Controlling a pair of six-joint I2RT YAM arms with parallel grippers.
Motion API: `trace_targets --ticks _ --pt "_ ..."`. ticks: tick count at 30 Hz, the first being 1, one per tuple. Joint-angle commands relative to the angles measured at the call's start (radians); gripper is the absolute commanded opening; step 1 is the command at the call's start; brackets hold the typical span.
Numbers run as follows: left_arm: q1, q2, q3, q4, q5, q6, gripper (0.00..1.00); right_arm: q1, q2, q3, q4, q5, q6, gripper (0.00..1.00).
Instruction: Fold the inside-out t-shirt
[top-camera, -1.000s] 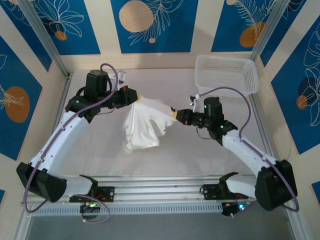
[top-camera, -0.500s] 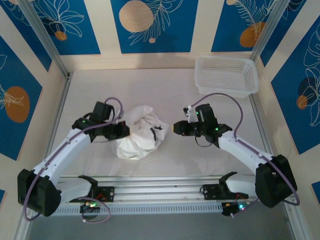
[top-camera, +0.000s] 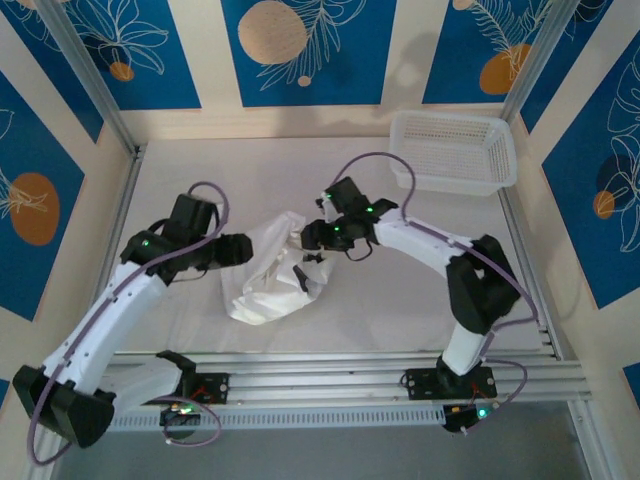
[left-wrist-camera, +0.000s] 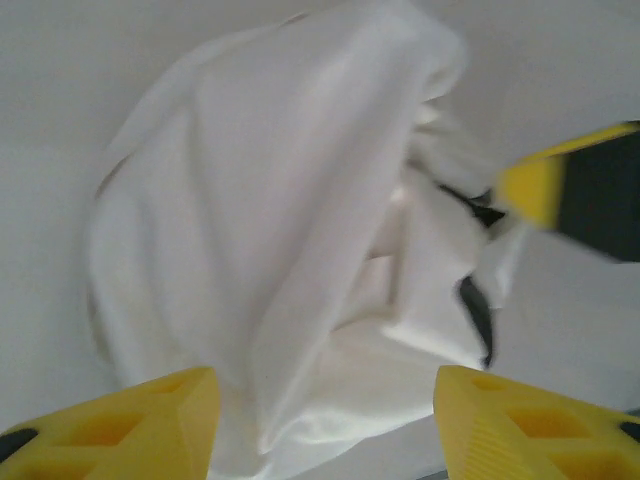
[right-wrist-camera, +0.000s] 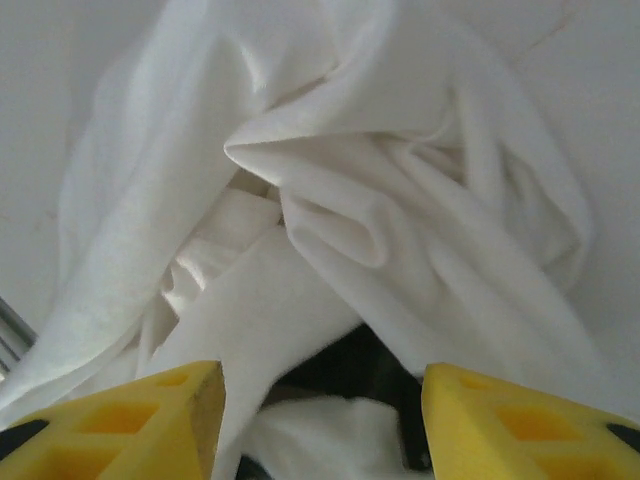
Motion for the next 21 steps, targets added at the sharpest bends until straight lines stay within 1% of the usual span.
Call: trace_targets --ticks 1,3,4,5,6,7,8,9,10,12,14,16,17,19,21 --pt "-0.125 0.125 0.072 0.041 0.031 0.028 0.57 0.017 0.096 0.105 -0.107 0.080 -0.057 0.58" --pt "-0.157 0.188 0.087 0.076 0.067 -0.013 0.57 0.025 0.153 0.153 -0.122 0.104 -0.071 0.59" --pt "-0.160 0.206 0.076 0.111 0.092 -0.041 0.57 0.025 0.181 0.171 -0.119 0.098 -0.076 0.56" --pt "-0.160 0.215 0.056 0.147 0.103 -0.069 0.57 0.027 0.200 0.185 -0.117 0.093 -0.076 0.50" --pt "-0.160 0.214 0.040 0.171 0.103 -0.086 0.57 0.025 0.209 0.192 -0.112 0.084 -0.079 0.38" --pt "-0.159 0.212 0.026 0.189 0.093 -0.098 0.57 0.022 0.206 0.194 -0.104 0.065 -0.084 0.20" --pt "-0.158 0.207 0.016 0.193 0.077 -0.108 0.58 0.019 0.186 0.187 -0.095 0.052 -0.080 0.10" --pt "-0.155 0.204 0.009 0.196 0.074 -0.111 0.57 0.013 0.155 0.175 -0.078 0.026 -0.080 0.03" --pt "-0.152 0.201 0.002 0.205 0.087 -0.114 0.57 0.003 0.109 0.158 -0.057 -0.025 -0.076 0.00" --pt "-0.149 0.200 -0.018 0.237 0.143 -0.119 0.57 -0.026 0.013 0.121 -0.009 -0.138 -0.048 0.00" --pt "-0.146 0.217 -0.042 0.297 0.233 -0.134 0.58 -0.061 -0.083 0.073 0.069 -0.293 -0.001 0.00" --pt "-0.144 0.271 -0.048 0.340 0.332 -0.134 0.62 -0.080 -0.144 0.048 0.117 -0.389 0.039 0.00" --pt "-0.144 0.306 -0.037 0.328 0.343 -0.121 0.63 -0.086 -0.169 0.046 0.118 -0.412 0.051 0.00" --pt "-0.137 0.351 -0.030 0.298 0.287 -0.087 0.65 -0.100 -0.209 0.056 0.095 -0.429 0.067 0.00" --pt "-0.105 0.362 -0.065 0.318 0.254 -0.081 0.64 -0.130 -0.256 0.052 0.105 -0.438 0.111 0.00"
